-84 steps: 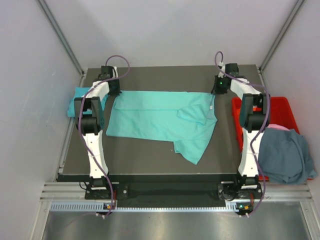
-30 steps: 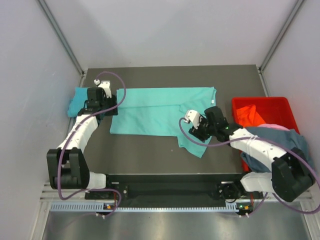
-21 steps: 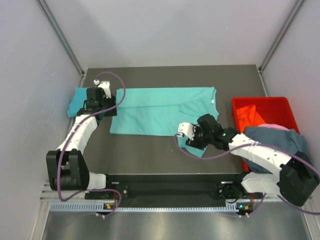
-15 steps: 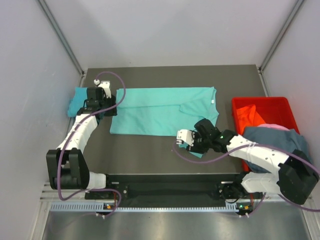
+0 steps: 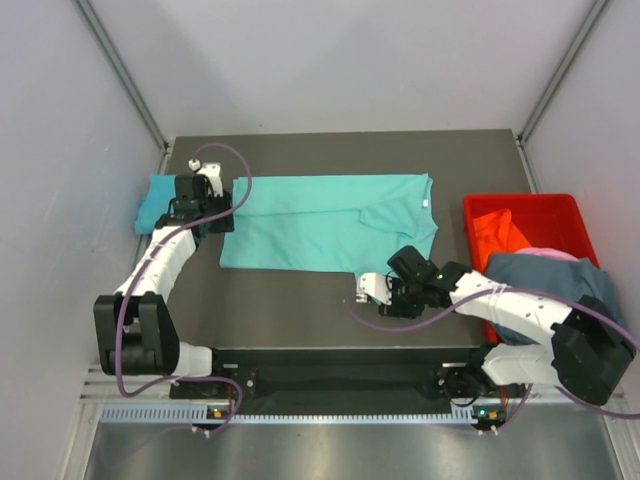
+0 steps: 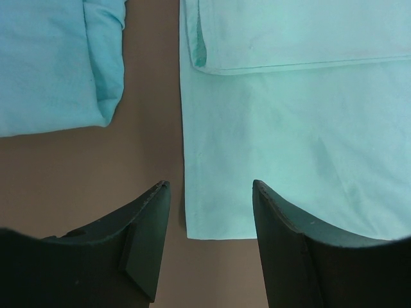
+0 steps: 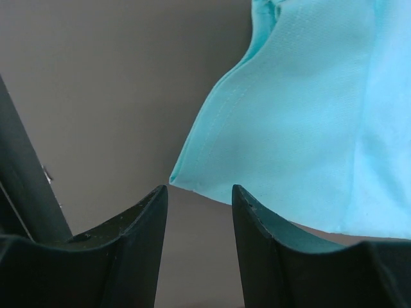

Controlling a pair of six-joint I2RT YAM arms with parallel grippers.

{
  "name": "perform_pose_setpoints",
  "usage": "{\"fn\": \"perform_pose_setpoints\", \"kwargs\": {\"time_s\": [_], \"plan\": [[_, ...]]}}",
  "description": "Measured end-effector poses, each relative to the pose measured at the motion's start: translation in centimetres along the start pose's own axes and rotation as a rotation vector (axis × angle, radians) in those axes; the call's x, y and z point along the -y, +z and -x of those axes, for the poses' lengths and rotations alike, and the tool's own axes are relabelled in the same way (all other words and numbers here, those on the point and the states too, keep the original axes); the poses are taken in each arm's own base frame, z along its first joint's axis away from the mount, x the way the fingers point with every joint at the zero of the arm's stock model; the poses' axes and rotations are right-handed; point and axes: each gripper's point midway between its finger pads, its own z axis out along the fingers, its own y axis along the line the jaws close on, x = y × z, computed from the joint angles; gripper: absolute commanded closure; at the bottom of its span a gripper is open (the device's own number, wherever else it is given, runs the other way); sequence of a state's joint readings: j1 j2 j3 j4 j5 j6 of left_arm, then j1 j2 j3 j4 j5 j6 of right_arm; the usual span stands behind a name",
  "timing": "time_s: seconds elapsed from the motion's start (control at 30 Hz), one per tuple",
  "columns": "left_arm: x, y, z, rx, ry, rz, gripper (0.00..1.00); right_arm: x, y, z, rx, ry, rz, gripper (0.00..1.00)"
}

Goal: Fold and stack the t-shirts
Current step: Fold the tshirt

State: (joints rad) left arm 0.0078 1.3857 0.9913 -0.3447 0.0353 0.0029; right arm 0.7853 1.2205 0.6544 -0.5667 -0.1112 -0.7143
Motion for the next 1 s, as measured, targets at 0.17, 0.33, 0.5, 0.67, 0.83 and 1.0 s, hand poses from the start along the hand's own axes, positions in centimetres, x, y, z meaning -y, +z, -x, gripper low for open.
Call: {"fn": "perform_pose_setpoints", "kwargs": {"time_s": [0.17, 0.33, 0.5, 0.67, 0.83, 1.0], "plan": [[0.0, 0.1, 0.0, -0.003, 0.000, 0.000, 0.41, -1.0, 0.2, -0.4, -0.020, -0.002, 0.046, 0.55], [-0.1, 0.3, -0.3, -0.012, -0.002, 0.005, 0.41, -2.0, 0.8, -0.9, -0.052, -0.011, 0.093, 0.55], [-0.4, 0.4, -0.3, -0.013, -0.019, 0.011, 0.41, -2.5, 1.7, -1.3, -0.083, -0.016, 0.123, 0.63], [-0.8, 0.6, -0.5, -0.022, -0.050, 0.019, 0.41, -1.8, 2.0, -0.8, -0.070, -0.024, 0.092, 0.96], [-1.3, 1.8, -1.8, -0.071, -0.109, 0.025, 0.42, -1.0, 2.1, -0.7, -0.071, -0.024, 0.050, 1.00], [-1.6, 3.4, -4.5, -0.170, -0.174, 0.026, 0.42, 0.0, 1.6, -0.6, -0.075, -0.028, -0.004, 1.00]]}}
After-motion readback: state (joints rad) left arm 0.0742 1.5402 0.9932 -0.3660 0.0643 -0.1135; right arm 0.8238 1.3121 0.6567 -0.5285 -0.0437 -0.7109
